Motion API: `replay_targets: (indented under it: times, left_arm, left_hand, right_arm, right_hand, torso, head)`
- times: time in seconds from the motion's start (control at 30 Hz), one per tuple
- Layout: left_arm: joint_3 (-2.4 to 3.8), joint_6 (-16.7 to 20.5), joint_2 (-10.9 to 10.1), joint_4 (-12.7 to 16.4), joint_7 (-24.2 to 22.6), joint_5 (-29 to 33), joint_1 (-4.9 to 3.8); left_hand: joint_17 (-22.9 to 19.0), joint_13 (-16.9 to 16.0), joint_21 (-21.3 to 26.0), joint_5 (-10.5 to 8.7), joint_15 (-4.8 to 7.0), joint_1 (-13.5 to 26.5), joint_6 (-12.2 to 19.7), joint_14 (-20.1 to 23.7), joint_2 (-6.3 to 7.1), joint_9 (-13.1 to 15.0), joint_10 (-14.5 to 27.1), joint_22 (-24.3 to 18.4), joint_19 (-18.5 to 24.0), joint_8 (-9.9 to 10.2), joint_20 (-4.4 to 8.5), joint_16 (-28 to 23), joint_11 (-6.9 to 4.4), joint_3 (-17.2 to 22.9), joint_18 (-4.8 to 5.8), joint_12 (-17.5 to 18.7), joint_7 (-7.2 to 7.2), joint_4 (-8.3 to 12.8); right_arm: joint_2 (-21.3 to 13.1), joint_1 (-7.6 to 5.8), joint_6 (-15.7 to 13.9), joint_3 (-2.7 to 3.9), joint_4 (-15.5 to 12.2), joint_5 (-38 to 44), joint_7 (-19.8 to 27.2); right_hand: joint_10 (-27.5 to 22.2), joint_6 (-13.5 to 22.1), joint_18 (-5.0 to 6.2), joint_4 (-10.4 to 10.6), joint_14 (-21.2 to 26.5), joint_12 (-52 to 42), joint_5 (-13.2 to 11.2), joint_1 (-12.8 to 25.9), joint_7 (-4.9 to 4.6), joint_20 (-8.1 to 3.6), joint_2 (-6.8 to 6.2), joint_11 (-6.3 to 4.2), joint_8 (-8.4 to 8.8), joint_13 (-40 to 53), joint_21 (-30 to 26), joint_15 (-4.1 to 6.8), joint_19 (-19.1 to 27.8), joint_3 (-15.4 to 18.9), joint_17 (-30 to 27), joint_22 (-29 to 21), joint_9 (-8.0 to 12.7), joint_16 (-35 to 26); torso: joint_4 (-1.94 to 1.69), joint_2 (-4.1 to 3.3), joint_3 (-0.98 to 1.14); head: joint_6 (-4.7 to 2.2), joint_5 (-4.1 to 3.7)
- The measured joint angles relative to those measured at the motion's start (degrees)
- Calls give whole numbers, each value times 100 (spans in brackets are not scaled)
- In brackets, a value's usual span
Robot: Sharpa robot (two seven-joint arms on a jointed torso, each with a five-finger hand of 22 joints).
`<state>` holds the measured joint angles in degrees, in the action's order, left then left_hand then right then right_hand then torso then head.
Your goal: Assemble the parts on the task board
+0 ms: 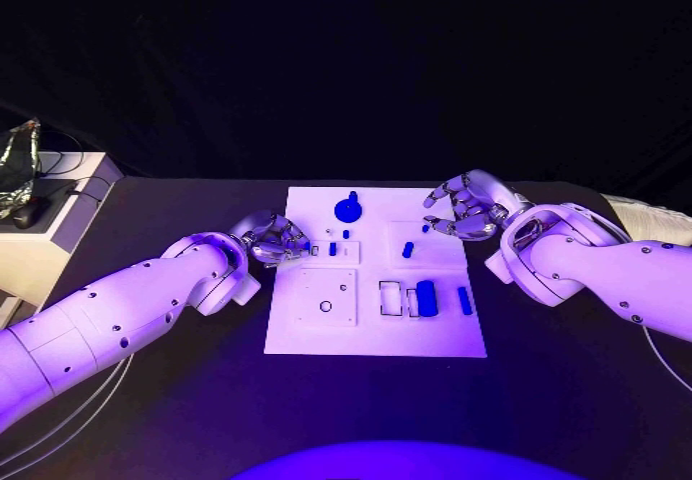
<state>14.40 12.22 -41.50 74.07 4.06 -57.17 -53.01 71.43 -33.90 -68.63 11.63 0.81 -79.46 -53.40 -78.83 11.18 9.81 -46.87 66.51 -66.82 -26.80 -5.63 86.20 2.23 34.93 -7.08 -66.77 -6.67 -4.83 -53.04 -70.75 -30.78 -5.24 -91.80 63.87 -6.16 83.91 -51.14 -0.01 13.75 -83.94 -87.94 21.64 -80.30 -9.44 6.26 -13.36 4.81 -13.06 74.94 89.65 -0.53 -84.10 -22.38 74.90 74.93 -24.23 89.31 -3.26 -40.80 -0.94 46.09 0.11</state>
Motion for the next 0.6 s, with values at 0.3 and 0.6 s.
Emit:
replay_targets:
  times: [0.3, 0.6]
  left_arm:
    - [4, -38, -7, -9, 0, -50, -4]
    - [8, -65, -14, -14, 4, -135, -8]
  left_hand:
    - [-1, -7, 0, 12, 0, -28, 24, 0, -27, 0, 50, 8, 0, 24, 0, 0, -7, 1, 1, -24, 5, 2]
    - [-1, -6, 1, 13, 0, -33, 49, 0, -31, 0, 82, 8, 0, 56, 0, 0, 2, 35, 1, -46, 11, 36]
  right_arm:
    - [-2, 0, 0, 0, -2, 1, -1]
    - [-2, 0, 0, 0, -5, 2, -2]
  right_hand:
    - [0, 0, 0, 0, 0, 0, 0, 0, 0, 0, 0, 0, 0, -1, 0, 0, 0, 0, 0, -1, 0, 0]
    - [0, 0, 0, 0, 0, 0, 0, 0, 0, 0, 0, 0, 0, -1, 0, 0, 0, 0, 0, -1, 0, 0]
  torso:
    - [1, 1, 1]
    - [1, 1, -1]
  head:
    - [1, 5]
    - [4, 6]
